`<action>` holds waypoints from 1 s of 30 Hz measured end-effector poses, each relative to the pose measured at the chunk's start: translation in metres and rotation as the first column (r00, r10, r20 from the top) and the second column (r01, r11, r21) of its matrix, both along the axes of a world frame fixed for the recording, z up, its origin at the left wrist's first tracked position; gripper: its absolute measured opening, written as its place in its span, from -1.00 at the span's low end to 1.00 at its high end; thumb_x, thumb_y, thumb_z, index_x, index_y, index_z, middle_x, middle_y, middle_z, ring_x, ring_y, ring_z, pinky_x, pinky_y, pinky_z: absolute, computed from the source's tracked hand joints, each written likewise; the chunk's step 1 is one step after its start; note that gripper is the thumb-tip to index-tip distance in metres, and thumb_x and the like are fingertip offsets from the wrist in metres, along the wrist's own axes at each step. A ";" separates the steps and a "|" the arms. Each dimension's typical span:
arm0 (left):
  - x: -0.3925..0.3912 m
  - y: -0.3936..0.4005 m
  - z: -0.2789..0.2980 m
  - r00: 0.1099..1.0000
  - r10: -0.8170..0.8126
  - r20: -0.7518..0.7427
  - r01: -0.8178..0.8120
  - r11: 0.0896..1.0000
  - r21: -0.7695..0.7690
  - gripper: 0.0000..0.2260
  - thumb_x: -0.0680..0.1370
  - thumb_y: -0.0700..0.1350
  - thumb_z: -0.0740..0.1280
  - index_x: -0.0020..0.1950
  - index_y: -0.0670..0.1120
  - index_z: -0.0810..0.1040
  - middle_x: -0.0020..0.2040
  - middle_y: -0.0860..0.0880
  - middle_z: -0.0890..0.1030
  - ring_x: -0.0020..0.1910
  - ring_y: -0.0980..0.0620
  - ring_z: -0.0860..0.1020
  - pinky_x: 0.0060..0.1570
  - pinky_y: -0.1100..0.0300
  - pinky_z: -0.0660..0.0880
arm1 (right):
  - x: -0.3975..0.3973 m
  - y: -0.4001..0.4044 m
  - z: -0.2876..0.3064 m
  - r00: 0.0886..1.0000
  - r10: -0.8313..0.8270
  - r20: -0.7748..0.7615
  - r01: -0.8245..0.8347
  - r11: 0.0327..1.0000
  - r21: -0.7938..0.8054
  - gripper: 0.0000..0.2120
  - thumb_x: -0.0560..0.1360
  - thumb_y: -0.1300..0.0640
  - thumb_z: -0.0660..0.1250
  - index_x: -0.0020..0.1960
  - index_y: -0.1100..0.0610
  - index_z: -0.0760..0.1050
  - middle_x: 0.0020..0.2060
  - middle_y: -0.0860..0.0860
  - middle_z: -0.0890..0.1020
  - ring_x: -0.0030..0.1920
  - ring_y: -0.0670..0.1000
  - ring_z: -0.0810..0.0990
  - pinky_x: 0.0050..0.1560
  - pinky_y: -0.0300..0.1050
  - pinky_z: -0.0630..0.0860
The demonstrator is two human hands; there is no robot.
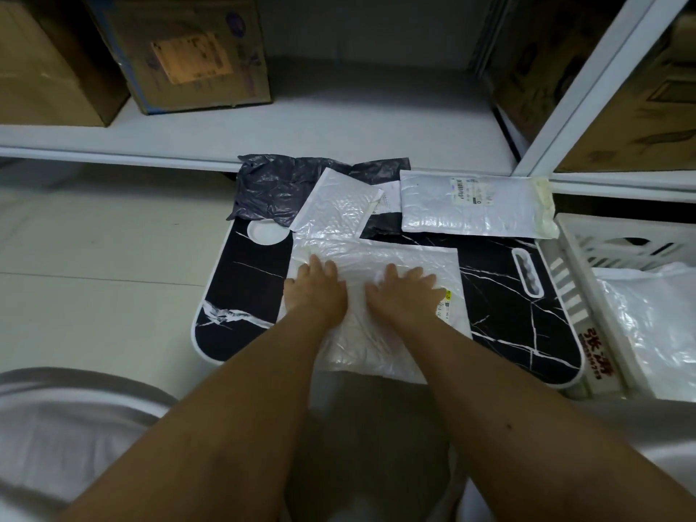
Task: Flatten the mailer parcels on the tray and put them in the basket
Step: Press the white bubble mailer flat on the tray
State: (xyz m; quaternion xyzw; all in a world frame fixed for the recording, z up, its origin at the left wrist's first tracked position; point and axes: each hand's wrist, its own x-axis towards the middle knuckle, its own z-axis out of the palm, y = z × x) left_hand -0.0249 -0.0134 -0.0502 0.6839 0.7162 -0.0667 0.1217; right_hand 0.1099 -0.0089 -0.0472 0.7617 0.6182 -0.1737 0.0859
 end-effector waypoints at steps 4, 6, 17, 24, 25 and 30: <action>0.005 -0.014 0.006 0.975 0.219 0.036 -0.220 0.975 0.026 -0.48 0.63 0.14 -0.01 0.52 -0.09 0.07 0.54 -0.18 0.06 0.45 -0.18 0.18 0.33 -0.16 0.24 | 0.024 -0.015 0.011 0.997 -0.057 0.054 0.051 0.993 0.102 -0.45 0.58 -0.21 -0.02 0.46 0.07 0.22 0.42 0.18 0.29 0.40 0.24 0.26 0.33 0.27 0.22; 0.004 -0.021 0.010 0.940 0.337 0.057 -0.338 0.941 0.008 -0.46 0.63 0.15 0.01 0.52 -0.12 0.08 0.51 -0.22 0.12 0.41 -0.20 0.25 0.29 -0.16 0.29 | 0.036 -0.024 0.019 0.993 -0.095 0.063 0.086 0.987 0.134 -0.50 0.58 -0.17 0.03 0.41 0.08 0.26 0.33 0.15 0.36 0.33 0.18 0.34 0.27 0.22 0.29; -0.002 -0.044 0.030 0.847 0.517 0.125 -0.498 0.853 -0.156 -0.43 0.60 -0.01 0.13 0.53 -0.16 0.01 0.44 -0.21 0.24 0.40 -0.18 0.28 0.30 -0.08 0.29 | 0.057 -0.060 0.029 0.878 -0.453 -0.157 0.457 0.889 -0.009 -0.44 0.52 -0.02 0.27 0.42 0.14 0.17 0.34 0.20 0.31 0.30 0.22 0.36 0.23 0.19 0.42; -0.001 -0.049 0.039 0.840 0.516 0.166 -0.500 0.856 -0.133 -0.44 0.58 -0.09 0.20 0.51 -0.16 0.04 0.41 -0.21 0.30 0.37 -0.18 0.32 0.27 -0.06 0.33 | 0.049 -0.064 0.044 0.938 -0.324 -0.119 0.331 0.942 0.044 -0.51 0.53 0.10 0.23 0.42 0.03 0.18 0.24 0.17 0.49 0.26 0.21 0.45 0.21 0.13 0.42; -0.002 -0.050 0.042 0.840 0.512 0.180 -0.499 0.859 -0.115 -0.46 0.58 -0.11 0.20 0.50 -0.16 0.06 0.40 -0.21 0.32 0.36 -0.18 0.33 0.27 -0.06 0.33 | 0.048 -0.065 0.049 0.950 -0.292 -0.106 0.300 0.952 0.062 -0.55 0.53 0.11 0.22 0.40 0.01 0.22 0.22 0.15 0.51 0.24 0.20 0.46 0.19 0.12 0.43; -0.008 -0.054 0.060 0.864 0.438 0.248 -0.454 0.891 0.010 -0.65 0.58 -0.20 0.12 0.36 -0.16 0.20 0.28 -0.22 0.45 0.25 -0.22 0.45 0.16 -0.06 0.40 | 0.041 -0.063 0.072 0.980 -0.197 -0.012 0.197 0.973 0.118 -0.71 0.54 0.08 0.24 0.24 0.10 0.45 0.16 0.10 0.55 0.18 0.13 0.49 0.14 0.04 0.42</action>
